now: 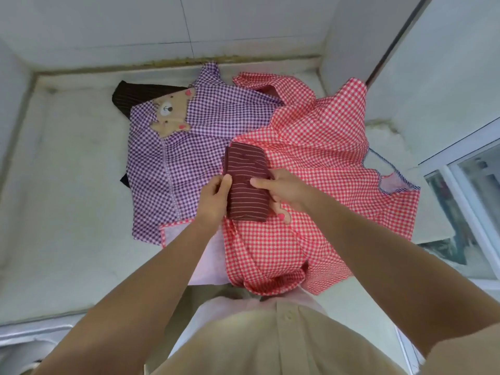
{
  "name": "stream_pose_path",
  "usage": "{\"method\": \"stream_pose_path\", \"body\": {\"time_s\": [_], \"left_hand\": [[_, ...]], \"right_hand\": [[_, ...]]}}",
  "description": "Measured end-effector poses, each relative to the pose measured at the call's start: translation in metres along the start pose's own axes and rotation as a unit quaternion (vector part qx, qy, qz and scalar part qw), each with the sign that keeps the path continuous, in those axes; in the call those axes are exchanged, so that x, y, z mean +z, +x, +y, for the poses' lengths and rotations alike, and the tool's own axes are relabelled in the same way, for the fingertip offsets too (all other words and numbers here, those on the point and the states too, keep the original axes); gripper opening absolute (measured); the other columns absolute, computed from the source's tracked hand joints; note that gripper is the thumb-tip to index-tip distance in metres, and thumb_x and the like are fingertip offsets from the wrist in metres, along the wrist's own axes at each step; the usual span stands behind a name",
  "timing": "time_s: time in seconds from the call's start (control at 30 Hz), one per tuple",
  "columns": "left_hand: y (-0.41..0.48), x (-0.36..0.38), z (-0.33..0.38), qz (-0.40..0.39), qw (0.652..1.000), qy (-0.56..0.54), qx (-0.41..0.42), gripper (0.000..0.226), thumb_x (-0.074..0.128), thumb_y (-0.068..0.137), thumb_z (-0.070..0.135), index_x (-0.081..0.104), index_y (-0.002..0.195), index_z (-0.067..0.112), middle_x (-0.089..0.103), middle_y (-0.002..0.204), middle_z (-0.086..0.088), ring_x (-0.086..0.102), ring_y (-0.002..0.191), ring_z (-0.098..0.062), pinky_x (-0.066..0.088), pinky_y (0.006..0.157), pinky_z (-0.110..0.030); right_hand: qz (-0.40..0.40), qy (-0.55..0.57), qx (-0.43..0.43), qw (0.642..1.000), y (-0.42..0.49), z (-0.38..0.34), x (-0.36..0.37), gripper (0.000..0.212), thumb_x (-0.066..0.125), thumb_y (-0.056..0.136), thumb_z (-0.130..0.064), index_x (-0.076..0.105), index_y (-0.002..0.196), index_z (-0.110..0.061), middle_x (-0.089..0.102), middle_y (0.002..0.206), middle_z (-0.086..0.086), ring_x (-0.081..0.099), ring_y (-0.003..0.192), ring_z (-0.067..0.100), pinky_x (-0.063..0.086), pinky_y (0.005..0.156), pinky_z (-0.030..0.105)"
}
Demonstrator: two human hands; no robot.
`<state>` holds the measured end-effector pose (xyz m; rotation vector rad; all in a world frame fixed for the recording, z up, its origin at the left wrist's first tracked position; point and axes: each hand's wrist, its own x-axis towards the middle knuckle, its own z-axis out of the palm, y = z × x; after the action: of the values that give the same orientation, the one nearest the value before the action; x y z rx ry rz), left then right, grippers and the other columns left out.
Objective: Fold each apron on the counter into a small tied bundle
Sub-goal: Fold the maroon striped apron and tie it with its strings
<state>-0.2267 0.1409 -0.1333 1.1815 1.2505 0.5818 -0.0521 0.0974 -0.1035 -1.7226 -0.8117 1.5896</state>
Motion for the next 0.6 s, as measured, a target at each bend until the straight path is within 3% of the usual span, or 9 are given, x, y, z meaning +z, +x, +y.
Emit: {"method": "stream_pose_path", "body": {"time_s": [0.07, 0.13, 0.23, 0.37, 0.43, 0.5, 0.6], "left_hand": [[0.004, -0.015, -0.002, -0.025, 0.998, 0.051, 0.025, 0.029, 0.062, 0.095, 0.028, 0.065, 0.089, -0.001, 0.066, 0.082, -0.010, 0.061, 0.078, -0.016, 0.056, 0.076, -0.032], [0.003, -0.026, 0.000, -0.047, 0.996, 0.057, 0.043, 0.018, 0.067, 0.091, 0.015, 0.069, 0.086, -0.002, 0.062, 0.077, -0.007, 0.058, 0.073, -0.013, 0.052, 0.068, -0.022], [0.008, -0.038, 0.001, -0.047, 0.993, 0.072, 0.078, 0.016, 0.063, 0.092, 0.006, 0.073, 0.080, 0.011, 0.064, 0.071, 0.003, 0.058, 0.071, -0.007, 0.051, 0.075, -0.022], [0.010, -0.037, 0.008, -0.048, 0.995, 0.047, 0.075, 0.018, 0.057, 0.096, 0.007, 0.074, 0.091, 0.005, 0.071, 0.089, -0.010, 0.066, 0.085, -0.017, 0.057, 0.086, -0.035], [0.010, -0.034, 0.015, -0.054, 0.994, 0.032, 0.092, 0.020, 0.054, 0.097, 0.003, 0.073, 0.099, 0.009, 0.072, 0.099, -0.011, 0.067, 0.093, -0.017, 0.055, 0.089, -0.028], [0.014, -0.034, 0.024, -0.043, 0.988, 0.032, 0.144, 0.021, 0.053, 0.096, -0.002, 0.072, 0.097, 0.007, 0.071, 0.094, -0.011, 0.065, 0.088, -0.017, 0.052, 0.086, -0.025], [0.018, -0.037, 0.037, -0.022, 0.968, 0.081, 0.236, 0.022, 0.054, 0.093, -0.008, 0.071, 0.097, 0.005, 0.069, 0.087, -0.003, 0.064, 0.083, -0.006, 0.053, 0.081, -0.021]], "right_hand": [[0.005, -0.010, 0.008, 1.000, 0.005, 0.003, -0.006, 0.030, 0.067, 0.092, -0.026, 0.064, 0.120, -0.014, 0.070, 0.116, 0.004, 0.069, 0.101, 0.014, 0.055, 0.084, 0.023], [-0.014, -0.005, 0.010, 1.000, 0.009, 0.005, -0.010, 0.029, 0.067, 0.092, -0.026, 0.064, 0.120, -0.017, 0.070, 0.117, 0.002, 0.068, 0.103, 0.013, 0.054, 0.084, 0.021], [-0.038, 0.038, 0.008, 0.999, 0.015, 0.007, -0.013, 0.034, 0.064, 0.094, -0.029, 0.060, 0.127, -0.020, 0.069, 0.120, -0.002, 0.066, 0.111, 0.014, 0.051, 0.092, 0.026], [-0.040, 0.072, -0.026, 0.996, 0.018, 0.005, -0.015, 0.037, 0.063, 0.095, -0.029, 0.055, 0.131, -0.024, 0.065, 0.127, -0.004, 0.062, 0.118, 0.016, 0.048, 0.099, 0.034], [-0.060, 0.084, -0.067, 0.992, 0.017, -0.001, -0.020, 0.039, 0.061, 0.096, -0.018, 0.053, 0.135, -0.021, 0.064, 0.130, -0.002, 0.062, 0.118, 0.015, 0.050, 0.098, 0.032], [-0.075, 0.083, -0.102, 0.988, 0.015, -0.011, -0.027, 0.040, 0.057, 0.094, 0.000, 0.055, 0.132, -0.012, 0.066, 0.124, 0.002, 0.065, 0.112, 0.015, 0.053, 0.093, 0.027], [-0.083, 0.004, -0.134, 0.988, 0.017, -0.023, -0.035, 0.041, 0.052, 0.083, 0.020, 0.071, 0.104, -0.010, 0.072, 0.100, -0.005, 0.067, 0.097, 0.009, 0.050, 0.092, 0.027]]}}
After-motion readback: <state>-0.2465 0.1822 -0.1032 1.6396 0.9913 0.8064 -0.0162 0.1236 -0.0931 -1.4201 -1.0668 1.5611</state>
